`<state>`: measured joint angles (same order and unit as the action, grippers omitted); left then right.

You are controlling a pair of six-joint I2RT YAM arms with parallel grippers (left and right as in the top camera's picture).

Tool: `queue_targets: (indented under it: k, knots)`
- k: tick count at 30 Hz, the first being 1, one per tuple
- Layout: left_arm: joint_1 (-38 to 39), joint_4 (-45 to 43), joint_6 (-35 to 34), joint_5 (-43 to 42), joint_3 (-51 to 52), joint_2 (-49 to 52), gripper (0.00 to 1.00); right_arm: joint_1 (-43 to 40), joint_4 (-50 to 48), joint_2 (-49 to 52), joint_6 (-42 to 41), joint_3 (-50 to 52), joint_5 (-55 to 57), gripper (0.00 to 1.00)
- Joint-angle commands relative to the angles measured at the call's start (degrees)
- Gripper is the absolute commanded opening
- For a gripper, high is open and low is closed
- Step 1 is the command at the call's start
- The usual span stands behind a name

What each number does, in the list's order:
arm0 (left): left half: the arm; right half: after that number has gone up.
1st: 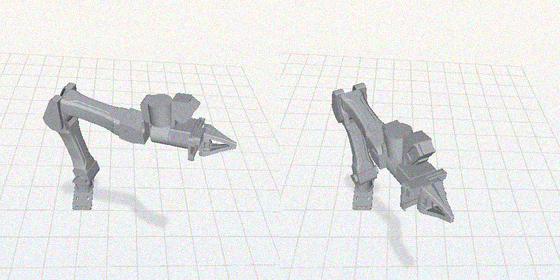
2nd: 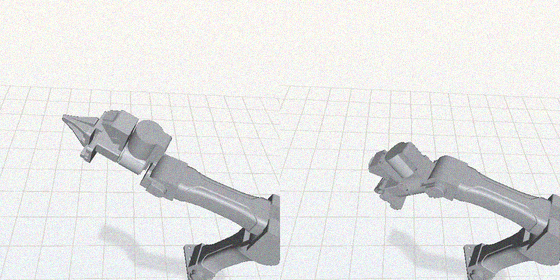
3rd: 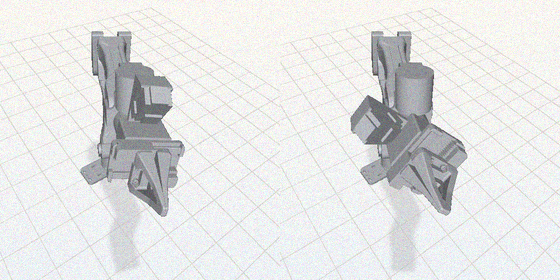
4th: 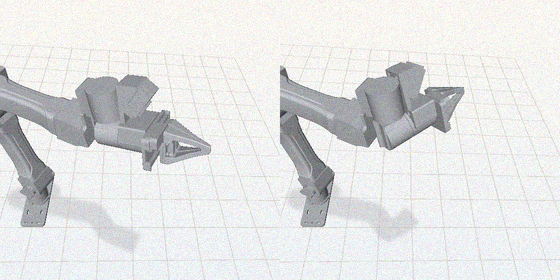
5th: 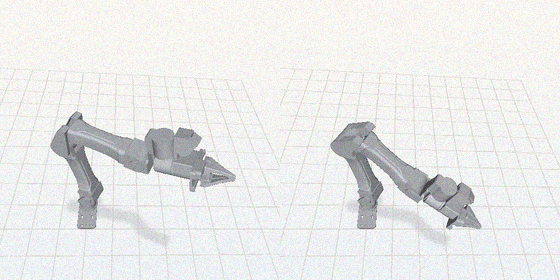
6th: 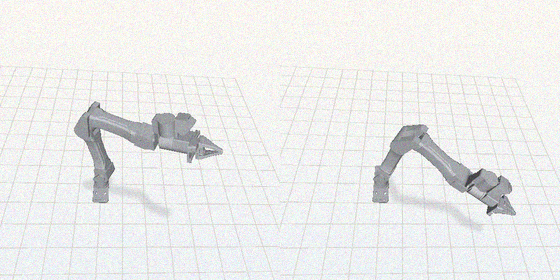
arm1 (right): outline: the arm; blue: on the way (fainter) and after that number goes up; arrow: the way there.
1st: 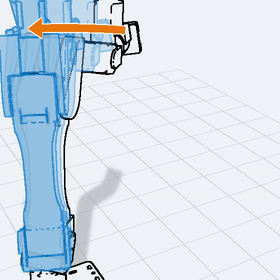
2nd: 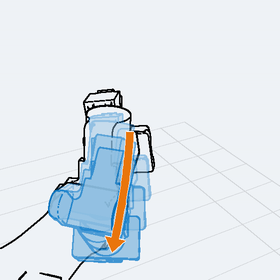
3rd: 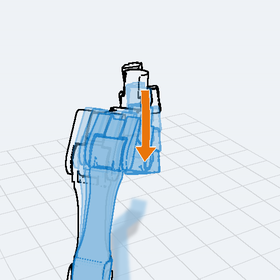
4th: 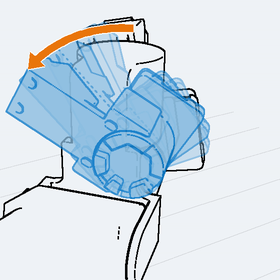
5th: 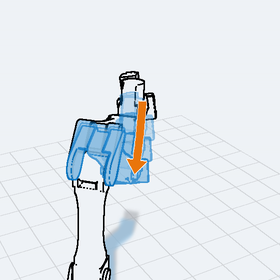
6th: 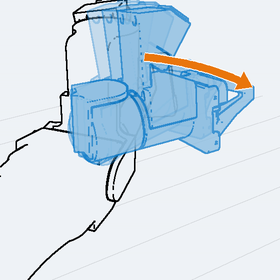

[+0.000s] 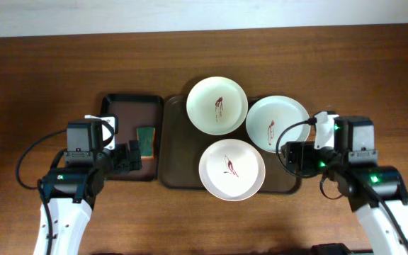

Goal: Clean dirty plates on tray and stack at the side
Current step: 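Move left gripper to the sponge and right gripper to the front plate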

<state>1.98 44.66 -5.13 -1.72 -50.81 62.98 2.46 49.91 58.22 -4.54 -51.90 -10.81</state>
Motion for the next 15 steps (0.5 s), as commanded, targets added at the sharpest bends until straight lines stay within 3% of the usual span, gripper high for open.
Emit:
queue_targets:
  k: [1,9,15]
  knots:
    - [0.0,-1.4,0.9,-1.6,-1.38,0.07,0.99,0.52,-0.68,3.93,-0.44,-1.11,-6.88,0.98]
    - [1.29,-20.74,2.19,-2.4,-1.38,2.84,0.98,0.52,-1.27,7.74,-0.42,-1.11,-8.28,0.99]
    - [4.92,-23.04,3.72,-2.27,-2.51,14.34,0.91,0.52,-1.7,7.74,-0.42,-1.11,-8.26,0.98]
